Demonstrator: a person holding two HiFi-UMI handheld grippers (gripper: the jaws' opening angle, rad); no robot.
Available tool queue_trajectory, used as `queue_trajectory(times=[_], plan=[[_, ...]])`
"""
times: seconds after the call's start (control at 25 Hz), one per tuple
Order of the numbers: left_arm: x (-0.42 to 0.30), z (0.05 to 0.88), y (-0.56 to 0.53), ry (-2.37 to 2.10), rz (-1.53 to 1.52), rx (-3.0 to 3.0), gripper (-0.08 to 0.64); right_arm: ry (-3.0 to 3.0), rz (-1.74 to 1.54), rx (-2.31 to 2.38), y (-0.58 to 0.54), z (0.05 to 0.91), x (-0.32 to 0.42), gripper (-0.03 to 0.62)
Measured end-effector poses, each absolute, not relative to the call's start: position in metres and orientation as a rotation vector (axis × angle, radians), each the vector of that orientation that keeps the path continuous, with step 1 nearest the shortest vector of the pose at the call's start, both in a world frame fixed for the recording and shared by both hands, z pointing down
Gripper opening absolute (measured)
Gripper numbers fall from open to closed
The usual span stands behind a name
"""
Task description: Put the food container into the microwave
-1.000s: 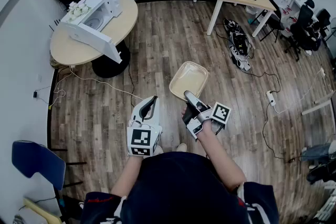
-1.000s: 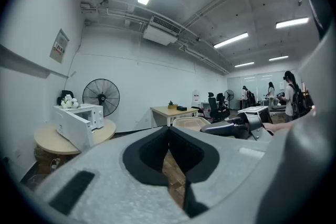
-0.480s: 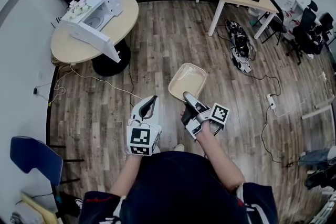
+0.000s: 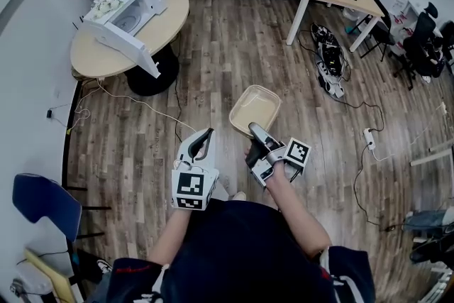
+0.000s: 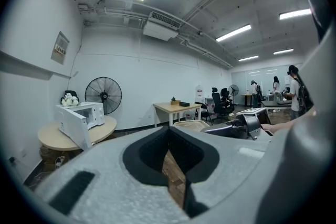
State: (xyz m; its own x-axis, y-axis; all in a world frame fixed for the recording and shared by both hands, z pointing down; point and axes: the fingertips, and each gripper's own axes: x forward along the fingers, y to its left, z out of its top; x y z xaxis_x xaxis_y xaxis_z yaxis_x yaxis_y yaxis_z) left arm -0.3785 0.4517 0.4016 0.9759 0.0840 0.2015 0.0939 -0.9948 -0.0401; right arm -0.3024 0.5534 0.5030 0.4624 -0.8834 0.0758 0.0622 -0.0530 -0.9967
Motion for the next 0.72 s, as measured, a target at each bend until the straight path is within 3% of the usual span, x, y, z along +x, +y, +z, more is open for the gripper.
queue_trajectory(times=[0.72], plan=[[-0.266, 0.412, 0.398, -0.084, -0.331, -3.084, 0.015, 0.777, -0.960, -1.395, 0.502, 0.514, -0.189, 0.227]])
